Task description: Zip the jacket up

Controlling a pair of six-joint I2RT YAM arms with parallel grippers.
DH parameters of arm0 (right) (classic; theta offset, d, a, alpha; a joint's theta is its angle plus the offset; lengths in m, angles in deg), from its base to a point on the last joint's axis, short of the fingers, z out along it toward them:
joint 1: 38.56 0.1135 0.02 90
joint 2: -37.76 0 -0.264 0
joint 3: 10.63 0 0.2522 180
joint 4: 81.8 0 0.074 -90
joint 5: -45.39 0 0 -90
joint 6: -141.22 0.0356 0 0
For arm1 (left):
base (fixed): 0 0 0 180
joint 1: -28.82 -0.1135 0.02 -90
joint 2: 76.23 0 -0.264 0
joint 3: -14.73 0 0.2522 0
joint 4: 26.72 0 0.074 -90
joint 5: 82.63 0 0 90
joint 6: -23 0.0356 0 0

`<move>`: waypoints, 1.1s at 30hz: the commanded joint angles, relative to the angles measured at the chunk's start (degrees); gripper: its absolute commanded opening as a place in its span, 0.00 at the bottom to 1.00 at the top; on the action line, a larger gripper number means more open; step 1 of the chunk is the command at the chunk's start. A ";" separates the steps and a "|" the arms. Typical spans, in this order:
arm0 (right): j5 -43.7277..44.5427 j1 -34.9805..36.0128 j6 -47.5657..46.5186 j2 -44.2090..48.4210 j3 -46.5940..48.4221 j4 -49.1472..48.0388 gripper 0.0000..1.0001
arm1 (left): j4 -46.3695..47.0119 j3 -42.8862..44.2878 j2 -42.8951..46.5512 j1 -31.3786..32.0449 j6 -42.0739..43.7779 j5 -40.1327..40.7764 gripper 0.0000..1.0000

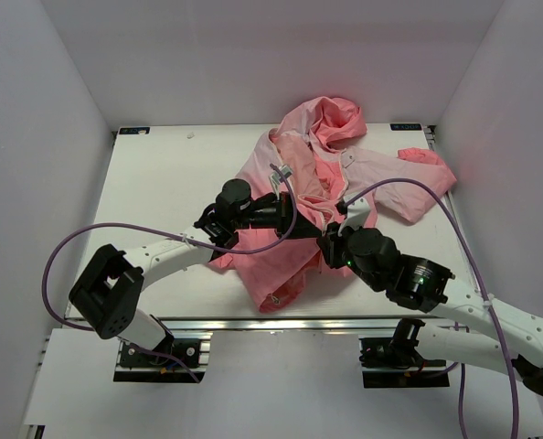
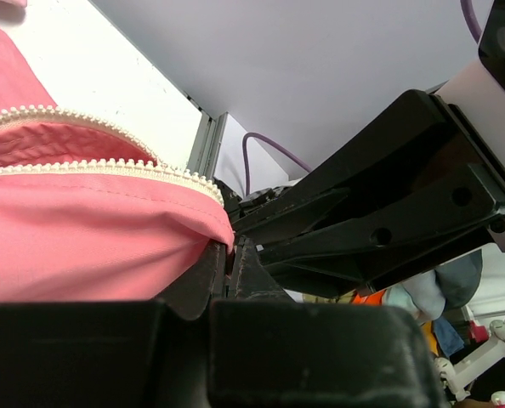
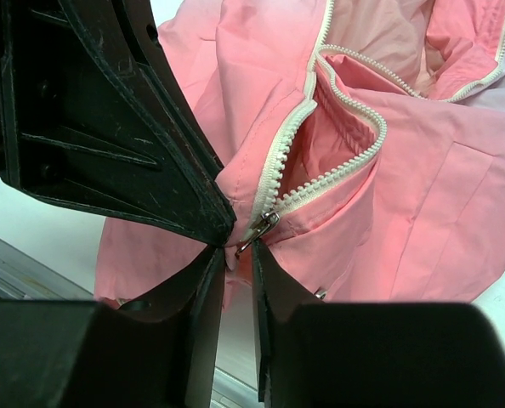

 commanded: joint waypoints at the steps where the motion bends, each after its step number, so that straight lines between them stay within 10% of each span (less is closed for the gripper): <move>1: 3.69 -1.02 -0.69 0.62 1.58 0.12 0.24 | -0.32 0.02 2.83 0.37 1.18 -3.17 0.00; 33: -0.09 -2.34 -1.39 3.87 0.44 -0.40 0.31 | -0.85 -0.94 3.89 0.46 2.86 -3.87 0.00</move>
